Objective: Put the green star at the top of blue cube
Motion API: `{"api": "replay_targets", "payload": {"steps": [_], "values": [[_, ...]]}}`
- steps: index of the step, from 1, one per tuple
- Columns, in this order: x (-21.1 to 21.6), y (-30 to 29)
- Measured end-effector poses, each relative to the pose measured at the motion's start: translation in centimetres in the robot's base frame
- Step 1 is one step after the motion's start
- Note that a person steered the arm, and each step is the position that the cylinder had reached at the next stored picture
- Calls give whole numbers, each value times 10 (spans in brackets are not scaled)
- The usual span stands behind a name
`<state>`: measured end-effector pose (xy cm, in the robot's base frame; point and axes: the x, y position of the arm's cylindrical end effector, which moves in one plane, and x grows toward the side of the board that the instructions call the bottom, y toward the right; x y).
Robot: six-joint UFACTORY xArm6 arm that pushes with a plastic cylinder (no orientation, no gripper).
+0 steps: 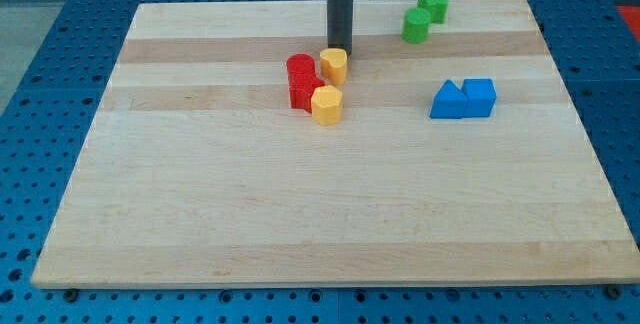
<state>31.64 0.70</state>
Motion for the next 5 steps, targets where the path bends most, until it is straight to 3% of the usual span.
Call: {"api": "replay_targets", "payload": {"steps": [3, 5], "values": [[1, -5], [-71, 9]]}}
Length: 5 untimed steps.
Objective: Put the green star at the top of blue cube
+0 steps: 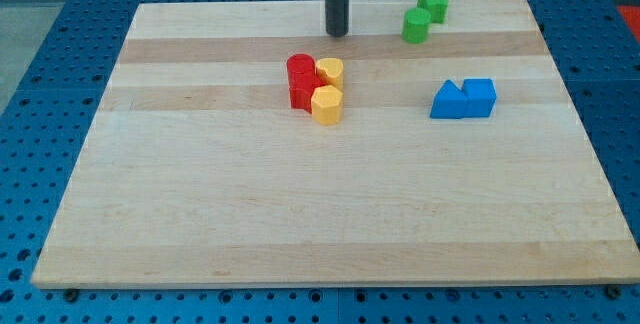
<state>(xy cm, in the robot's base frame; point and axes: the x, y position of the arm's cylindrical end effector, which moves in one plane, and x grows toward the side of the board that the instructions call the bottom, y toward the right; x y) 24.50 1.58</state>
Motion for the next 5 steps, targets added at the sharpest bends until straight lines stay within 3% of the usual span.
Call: {"api": "replay_targets", "payload": {"steps": [1, 2, 5], "values": [[-41, 32], [-51, 45], [-52, 134]]}}
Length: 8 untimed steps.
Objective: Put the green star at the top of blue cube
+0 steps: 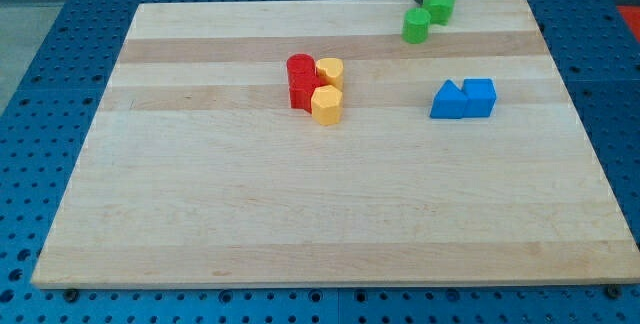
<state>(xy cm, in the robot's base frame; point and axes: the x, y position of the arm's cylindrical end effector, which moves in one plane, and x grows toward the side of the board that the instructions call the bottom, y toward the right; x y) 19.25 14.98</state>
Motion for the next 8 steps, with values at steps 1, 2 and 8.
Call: {"api": "replay_targets", "payload": {"steps": [1, 2, 8], "values": [[3, 11], [18, 21], [148, 24]]}}
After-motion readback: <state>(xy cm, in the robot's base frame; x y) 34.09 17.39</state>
